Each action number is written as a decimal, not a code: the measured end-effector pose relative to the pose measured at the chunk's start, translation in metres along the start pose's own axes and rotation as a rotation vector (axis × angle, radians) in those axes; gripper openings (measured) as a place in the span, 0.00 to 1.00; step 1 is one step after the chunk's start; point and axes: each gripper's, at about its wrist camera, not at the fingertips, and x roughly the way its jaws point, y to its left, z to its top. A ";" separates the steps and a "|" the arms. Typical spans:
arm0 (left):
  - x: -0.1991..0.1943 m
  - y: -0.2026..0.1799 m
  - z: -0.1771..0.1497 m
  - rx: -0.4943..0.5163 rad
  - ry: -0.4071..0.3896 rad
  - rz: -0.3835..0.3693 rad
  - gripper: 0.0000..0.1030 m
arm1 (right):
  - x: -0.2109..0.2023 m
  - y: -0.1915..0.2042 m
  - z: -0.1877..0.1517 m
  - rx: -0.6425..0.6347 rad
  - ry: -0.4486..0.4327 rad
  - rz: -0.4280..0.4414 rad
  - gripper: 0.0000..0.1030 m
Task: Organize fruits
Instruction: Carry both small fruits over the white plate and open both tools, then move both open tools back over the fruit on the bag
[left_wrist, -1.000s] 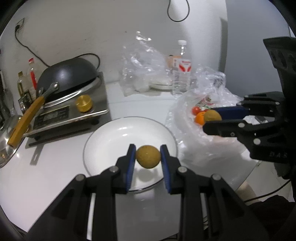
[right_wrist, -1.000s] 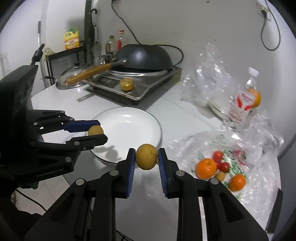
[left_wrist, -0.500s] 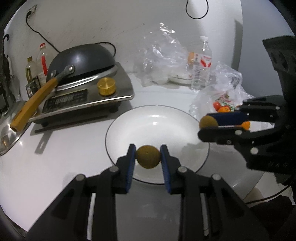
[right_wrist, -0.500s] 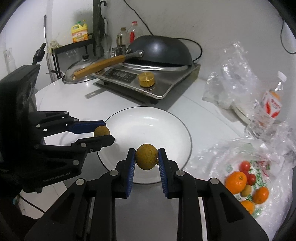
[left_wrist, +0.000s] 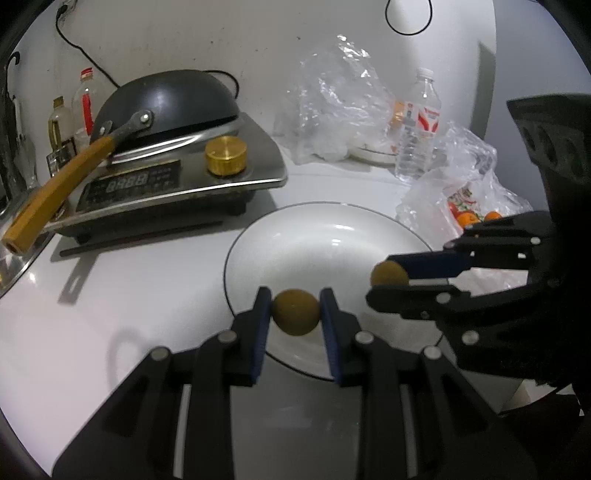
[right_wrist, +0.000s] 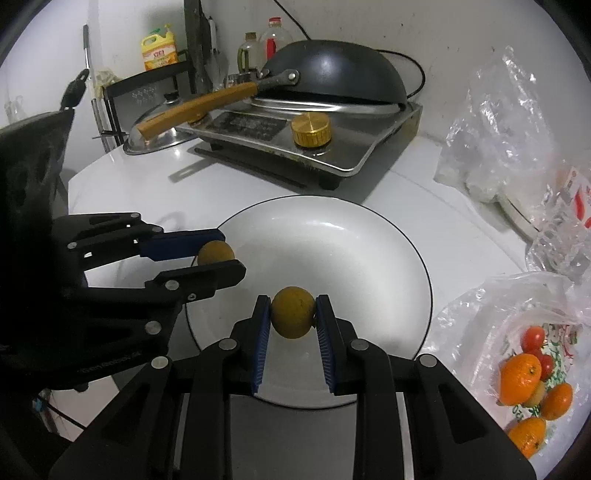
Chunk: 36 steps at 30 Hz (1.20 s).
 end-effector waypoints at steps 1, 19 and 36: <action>0.002 0.002 0.001 -0.006 -0.001 0.001 0.27 | 0.003 -0.002 0.002 0.001 0.002 0.002 0.26; 0.016 0.012 0.004 -0.060 0.032 -0.020 0.28 | 0.038 -0.009 0.024 0.005 0.030 0.031 0.26; -0.013 0.005 0.006 -0.062 -0.003 0.004 0.28 | 0.008 -0.005 0.022 0.022 -0.017 0.003 0.26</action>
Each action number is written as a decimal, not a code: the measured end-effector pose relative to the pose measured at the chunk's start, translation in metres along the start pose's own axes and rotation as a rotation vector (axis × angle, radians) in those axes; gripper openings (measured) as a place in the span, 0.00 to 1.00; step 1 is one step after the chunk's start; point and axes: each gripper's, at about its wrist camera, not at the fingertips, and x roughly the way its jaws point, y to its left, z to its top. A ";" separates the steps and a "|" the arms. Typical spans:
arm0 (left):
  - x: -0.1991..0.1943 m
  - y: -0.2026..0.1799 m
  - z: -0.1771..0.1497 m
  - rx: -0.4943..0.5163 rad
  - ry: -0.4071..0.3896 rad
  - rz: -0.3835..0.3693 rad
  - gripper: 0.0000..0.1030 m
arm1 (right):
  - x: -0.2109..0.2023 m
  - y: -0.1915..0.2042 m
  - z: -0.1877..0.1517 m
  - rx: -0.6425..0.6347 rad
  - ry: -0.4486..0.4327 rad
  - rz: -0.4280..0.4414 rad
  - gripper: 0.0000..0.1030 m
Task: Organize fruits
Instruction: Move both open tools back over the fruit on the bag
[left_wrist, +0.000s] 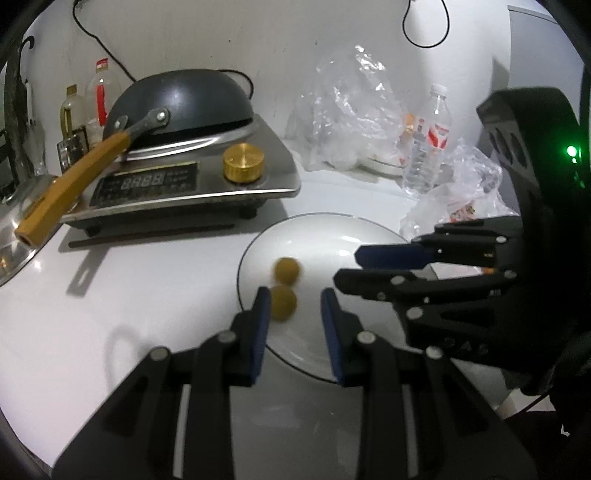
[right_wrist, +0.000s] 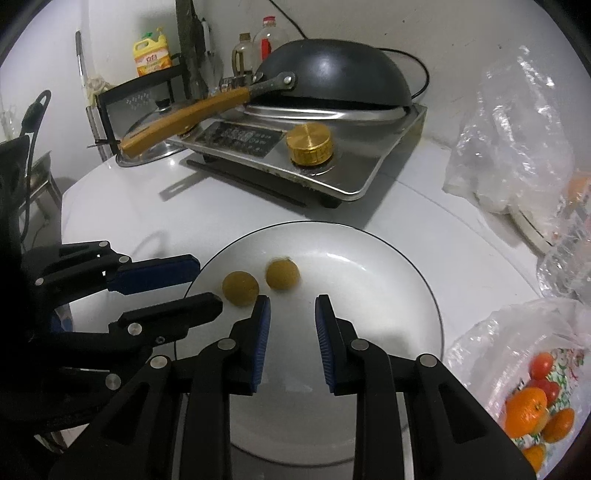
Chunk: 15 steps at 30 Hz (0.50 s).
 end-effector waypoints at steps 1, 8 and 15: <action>-0.002 -0.002 0.000 0.002 -0.002 0.003 0.28 | -0.004 -0.001 -0.001 0.004 -0.004 -0.002 0.26; -0.017 -0.019 0.000 0.023 -0.014 0.017 0.32 | -0.032 -0.003 -0.012 0.021 -0.037 -0.012 0.26; -0.033 -0.034 0.001 0.025 -0.041 0.020 0.47 | -0.056 -0.007 -0.022 0.029 -0.063 -0.026 0.26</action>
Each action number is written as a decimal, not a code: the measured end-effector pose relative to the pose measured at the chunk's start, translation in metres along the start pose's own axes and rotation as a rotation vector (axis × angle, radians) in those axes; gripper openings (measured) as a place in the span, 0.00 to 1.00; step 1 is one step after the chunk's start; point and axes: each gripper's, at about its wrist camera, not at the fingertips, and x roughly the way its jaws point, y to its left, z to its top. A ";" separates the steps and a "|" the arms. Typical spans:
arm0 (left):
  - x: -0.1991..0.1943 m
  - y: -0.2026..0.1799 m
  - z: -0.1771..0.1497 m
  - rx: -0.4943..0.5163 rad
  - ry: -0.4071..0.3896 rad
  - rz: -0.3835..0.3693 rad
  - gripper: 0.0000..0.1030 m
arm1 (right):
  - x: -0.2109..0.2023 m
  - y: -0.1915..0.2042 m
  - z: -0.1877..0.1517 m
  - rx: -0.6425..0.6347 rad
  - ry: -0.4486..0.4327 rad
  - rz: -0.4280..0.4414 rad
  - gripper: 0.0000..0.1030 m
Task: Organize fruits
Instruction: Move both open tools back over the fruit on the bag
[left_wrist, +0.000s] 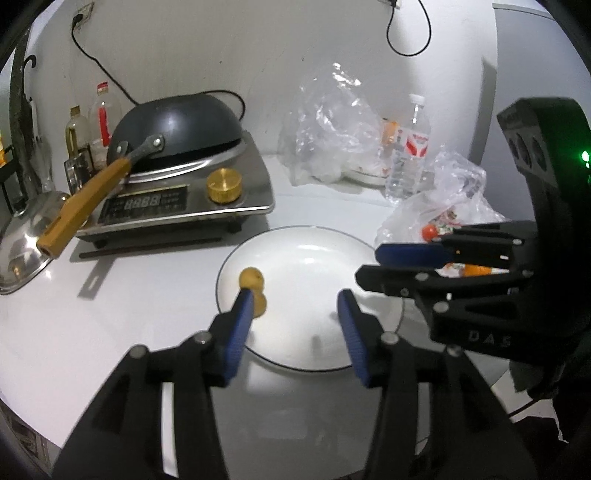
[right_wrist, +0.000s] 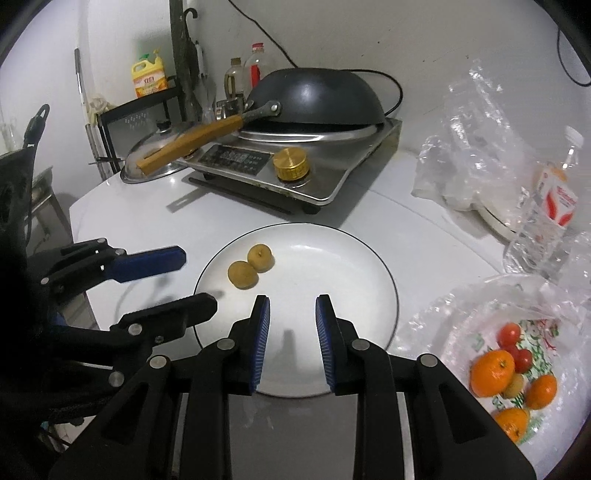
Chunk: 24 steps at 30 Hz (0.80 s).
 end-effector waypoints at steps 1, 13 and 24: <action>-0.002 -0.003 0.000 0.005 -0.002 0.000 0.47 | -0.004 -0.001 -0.001 0.001 -0.005 -0.002 0.26; -0.015 -0.032 0.003 0.015 -0.014 -0.002 0.47 | -0.037 -0.015 -0.016 0.023 -0.036 -0.028 0.27; -0.022 -0.065 0.005 0.059 -0.021 0.002 0.47 | -0.064 -0.034 -0.032 0.056 -0.066 -0.046 0.27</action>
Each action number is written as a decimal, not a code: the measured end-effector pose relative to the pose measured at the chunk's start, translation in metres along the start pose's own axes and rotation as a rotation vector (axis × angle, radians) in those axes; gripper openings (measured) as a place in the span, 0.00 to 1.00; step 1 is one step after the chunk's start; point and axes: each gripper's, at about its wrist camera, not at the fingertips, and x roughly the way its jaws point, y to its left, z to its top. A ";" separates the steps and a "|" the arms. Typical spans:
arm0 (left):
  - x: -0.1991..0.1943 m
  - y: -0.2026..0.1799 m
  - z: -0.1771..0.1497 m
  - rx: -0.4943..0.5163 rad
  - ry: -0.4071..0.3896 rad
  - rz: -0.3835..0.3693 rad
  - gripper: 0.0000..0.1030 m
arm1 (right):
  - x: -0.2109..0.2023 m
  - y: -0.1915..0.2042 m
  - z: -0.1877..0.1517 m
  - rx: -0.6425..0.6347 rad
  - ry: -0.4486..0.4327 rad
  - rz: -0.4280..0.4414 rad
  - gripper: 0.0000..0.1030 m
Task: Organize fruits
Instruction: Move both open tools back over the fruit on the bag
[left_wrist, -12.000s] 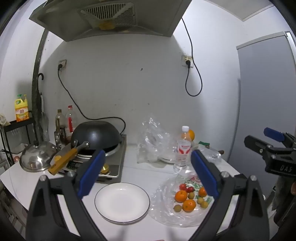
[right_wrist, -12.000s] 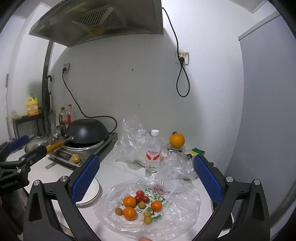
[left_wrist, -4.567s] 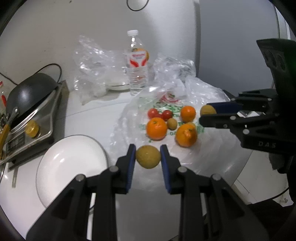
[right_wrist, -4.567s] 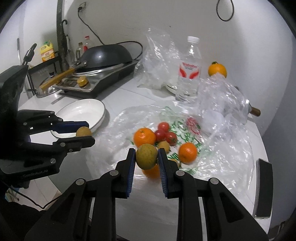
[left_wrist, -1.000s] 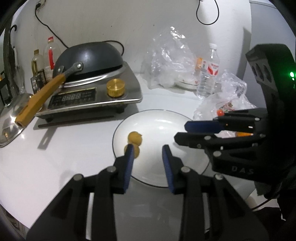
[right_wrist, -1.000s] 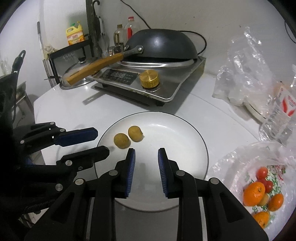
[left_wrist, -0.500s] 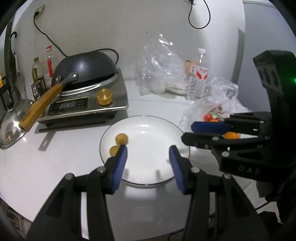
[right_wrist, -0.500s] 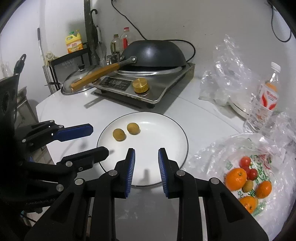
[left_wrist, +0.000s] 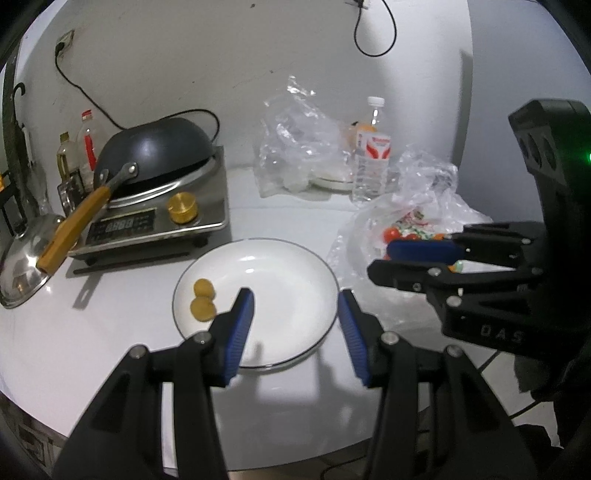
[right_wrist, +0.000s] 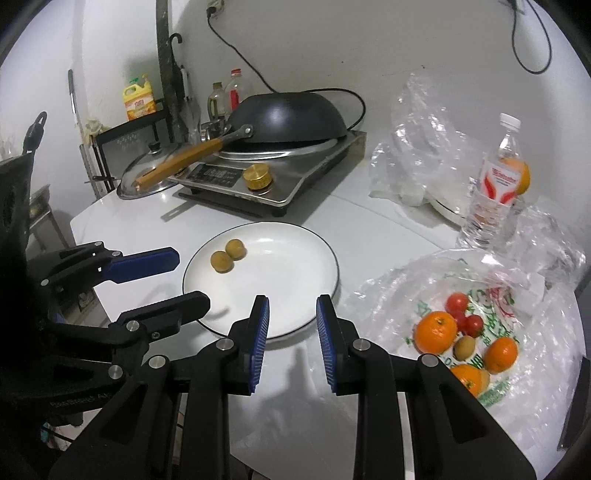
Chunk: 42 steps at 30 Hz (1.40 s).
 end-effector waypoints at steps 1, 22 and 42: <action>0.000 -0.003 0.001 0.003 0.000 0.000 0.47 | -0.002 -0.001 -0.001 0.002 -0.002 -0.002 0.27; 0.006 -0.061 0.010 0.045 0.003 -0.014 0.47 | -0.046 -0.048 -0.023 0.047 -0.041 -0.037 0.28; 0.029 -0.114 0.019 0.100 0.036 -0.029 0.47 | -0.072 -0.109 -0.054 0.124 -0.053 -0.076 0.28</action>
